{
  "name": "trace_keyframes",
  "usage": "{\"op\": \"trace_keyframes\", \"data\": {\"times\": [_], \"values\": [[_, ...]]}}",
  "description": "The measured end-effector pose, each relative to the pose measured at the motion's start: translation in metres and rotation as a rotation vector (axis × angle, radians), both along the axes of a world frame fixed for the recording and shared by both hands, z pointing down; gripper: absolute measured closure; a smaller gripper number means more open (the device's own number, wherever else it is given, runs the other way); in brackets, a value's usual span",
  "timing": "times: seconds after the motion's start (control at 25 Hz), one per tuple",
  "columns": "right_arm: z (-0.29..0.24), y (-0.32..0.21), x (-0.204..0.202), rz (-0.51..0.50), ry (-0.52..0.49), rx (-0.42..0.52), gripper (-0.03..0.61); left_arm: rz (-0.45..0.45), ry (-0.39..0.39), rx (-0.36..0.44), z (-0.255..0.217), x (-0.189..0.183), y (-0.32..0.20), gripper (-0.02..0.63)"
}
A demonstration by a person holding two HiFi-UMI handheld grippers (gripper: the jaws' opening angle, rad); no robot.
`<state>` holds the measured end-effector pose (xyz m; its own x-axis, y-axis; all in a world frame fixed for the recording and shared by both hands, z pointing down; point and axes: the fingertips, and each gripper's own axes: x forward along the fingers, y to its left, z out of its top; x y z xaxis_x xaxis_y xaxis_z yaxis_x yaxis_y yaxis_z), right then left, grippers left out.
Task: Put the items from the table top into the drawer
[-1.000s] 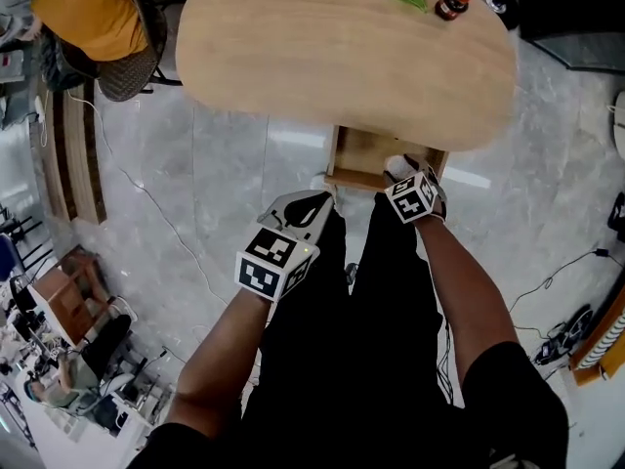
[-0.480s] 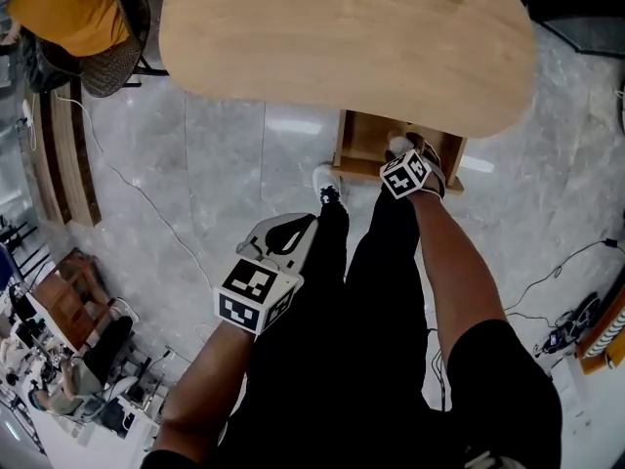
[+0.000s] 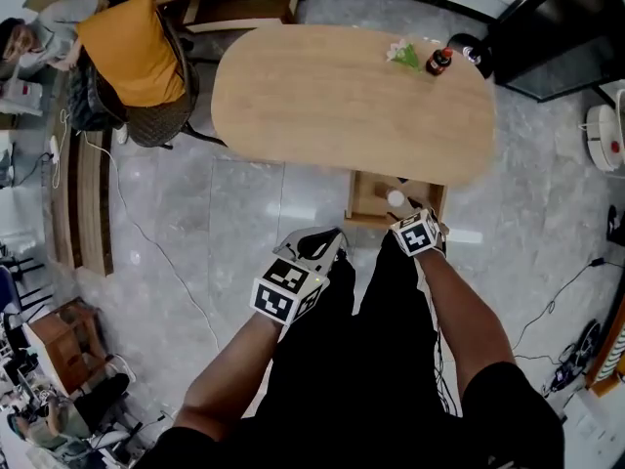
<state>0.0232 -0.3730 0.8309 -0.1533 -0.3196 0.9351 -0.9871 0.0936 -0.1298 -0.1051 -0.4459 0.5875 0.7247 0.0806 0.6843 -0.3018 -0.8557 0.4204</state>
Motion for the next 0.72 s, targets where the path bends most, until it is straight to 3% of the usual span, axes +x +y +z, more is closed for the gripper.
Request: {"op": "trace_keyframes", "data": {"times": [0.08,0.24,0.36,0.48,0.72], "values": [[-0.067,-0.019,0.005,0.087,-0.036,0.124,0.32,0.0,0.058,0.04,-0.024,0.007,-0.021,0.609],[-0.215,-0.029,-0.008,0.206,-0.078,0.388,0.552,0.047,0.13,0.08,-0.07,-0.004,-0.032,0.609],[-0.308,-0.007,-0.027,0.253,-0.187,0.566,0.573,0.121,0.155,0.119,-0.099,-0.01,-0.006,0.609],[-0.367,0.019,-0.029,0.277,-0.24,0.695,0.575,0.118,0.212,0.139,-0.125,-0.003,0.016,0.609],[-0.419,0.079,-0.027,0.294,-0.233,0.808,0.575,0.066,0.263,0.182,-0.152,0.001,0.065,0.609]]}}
